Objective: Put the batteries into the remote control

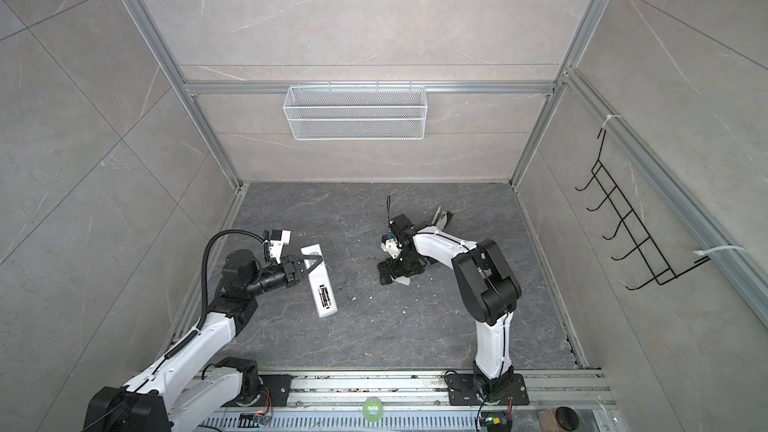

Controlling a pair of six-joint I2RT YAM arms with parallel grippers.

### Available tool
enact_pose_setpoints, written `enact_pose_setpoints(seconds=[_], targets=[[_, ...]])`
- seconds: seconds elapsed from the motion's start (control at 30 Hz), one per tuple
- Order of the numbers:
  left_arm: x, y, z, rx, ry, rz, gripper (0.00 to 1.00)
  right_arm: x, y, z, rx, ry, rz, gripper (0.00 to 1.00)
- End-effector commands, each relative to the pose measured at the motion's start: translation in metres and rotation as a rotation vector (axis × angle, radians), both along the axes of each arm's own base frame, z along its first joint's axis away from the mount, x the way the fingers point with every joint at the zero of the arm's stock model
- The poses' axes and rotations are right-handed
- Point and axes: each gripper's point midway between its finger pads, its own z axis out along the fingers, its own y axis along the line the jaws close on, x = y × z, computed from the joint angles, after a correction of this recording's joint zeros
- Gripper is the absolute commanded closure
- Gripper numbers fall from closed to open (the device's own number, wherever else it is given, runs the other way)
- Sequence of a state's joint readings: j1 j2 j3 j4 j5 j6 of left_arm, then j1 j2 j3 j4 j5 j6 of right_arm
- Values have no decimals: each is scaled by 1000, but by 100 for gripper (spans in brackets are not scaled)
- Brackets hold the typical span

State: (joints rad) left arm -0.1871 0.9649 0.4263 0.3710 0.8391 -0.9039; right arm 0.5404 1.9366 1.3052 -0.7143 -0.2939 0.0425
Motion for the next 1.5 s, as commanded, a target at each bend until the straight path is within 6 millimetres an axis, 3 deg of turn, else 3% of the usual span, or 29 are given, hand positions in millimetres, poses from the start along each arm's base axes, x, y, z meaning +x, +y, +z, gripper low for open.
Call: enact_pose_setpoints(seconds=[0.0,0.27,0.4,0.57,0.77,1.1,1.47], targets=[[-2,-2,18,-22,-82,-14,100,-31,-2,-15,-64,67,-5,6],[-2,-2,19,-25,-81,-14,100,-36,-3,-2,-134,0,-6,6],[-2,-2,19,-25,-81,-14,100,-22,-11,7,-201,-55,-10,7],[-3,-2,18,-25,-79,-12,100,-4,0,10,-202,-78,-1,11],[-3,-1,18,-22,-85,-10,100,4,9,6,-188,-75,4,19],[-2,-2,19,-25,-86,-12,100,6,4,-6,-234,-69,-4,28],[-2,-2,20,-26,-89,-11,100,9,5,-5,-288,-86,13,45]])
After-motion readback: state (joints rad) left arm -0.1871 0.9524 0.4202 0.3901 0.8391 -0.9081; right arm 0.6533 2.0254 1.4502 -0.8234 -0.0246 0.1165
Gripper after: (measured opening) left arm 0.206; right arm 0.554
